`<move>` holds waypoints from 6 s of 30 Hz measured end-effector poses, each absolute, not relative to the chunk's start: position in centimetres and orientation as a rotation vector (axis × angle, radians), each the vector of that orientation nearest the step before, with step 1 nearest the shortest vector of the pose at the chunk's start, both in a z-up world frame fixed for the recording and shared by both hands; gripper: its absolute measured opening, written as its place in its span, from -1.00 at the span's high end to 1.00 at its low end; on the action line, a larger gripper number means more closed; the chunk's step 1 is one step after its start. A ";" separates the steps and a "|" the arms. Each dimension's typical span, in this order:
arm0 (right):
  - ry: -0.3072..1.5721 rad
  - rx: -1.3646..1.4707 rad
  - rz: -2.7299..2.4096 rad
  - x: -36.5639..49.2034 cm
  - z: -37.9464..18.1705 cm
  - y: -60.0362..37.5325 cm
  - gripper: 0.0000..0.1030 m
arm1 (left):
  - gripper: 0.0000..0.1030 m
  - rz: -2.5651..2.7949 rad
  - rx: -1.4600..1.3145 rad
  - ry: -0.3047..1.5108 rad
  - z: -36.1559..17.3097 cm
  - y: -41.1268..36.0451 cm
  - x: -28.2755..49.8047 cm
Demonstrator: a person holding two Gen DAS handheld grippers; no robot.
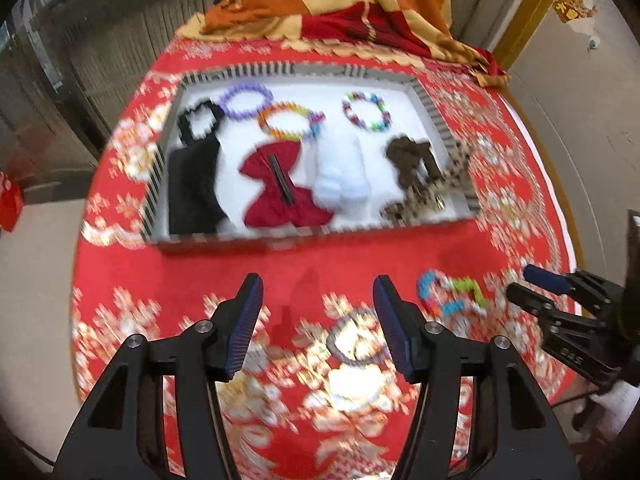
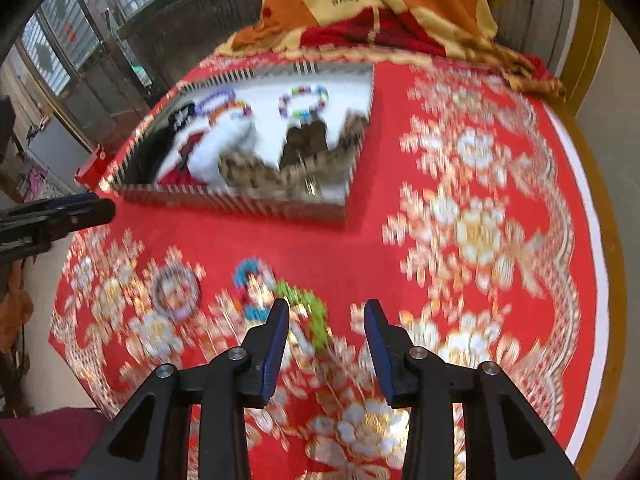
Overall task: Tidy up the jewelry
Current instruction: 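Move both tools back to the remaining bracelets on the tablecloth, then grasp the silver braided bracelet with the left tool while the right tool grasps the green-blue bracelet, then carry the silver and green-blue bracelets over the tray with both tools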
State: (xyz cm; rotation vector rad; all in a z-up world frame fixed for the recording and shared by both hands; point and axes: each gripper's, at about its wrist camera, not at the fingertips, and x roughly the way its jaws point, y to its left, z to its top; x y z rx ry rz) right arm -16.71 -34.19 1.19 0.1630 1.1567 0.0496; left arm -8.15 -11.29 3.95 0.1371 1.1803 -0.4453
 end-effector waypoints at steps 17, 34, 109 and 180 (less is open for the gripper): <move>1.206 0.070 0.081 -15.2 -3.2 -33.4 0.28 | -0.12 -0.371 0.209 1.272 -2.7 -11.6 -10.3; 1.182 0.000 0.075 -14.5 -3.3 -31.6 0.76 | 0.02 -0.366 0.289 1.258 -4.3 -14.2 -9.8; 1.017 -0.017 0.099 1.3 8.8 -33.1 0.77 | 0.67 -0.654 0.348 1.204 6.5 -12.4 0.8; 1.146 0.023 0.030 6.4 2.5 -36.3 0.77 | 0.88 -0.436 0.136 1.257 0.9 -18.8 13.5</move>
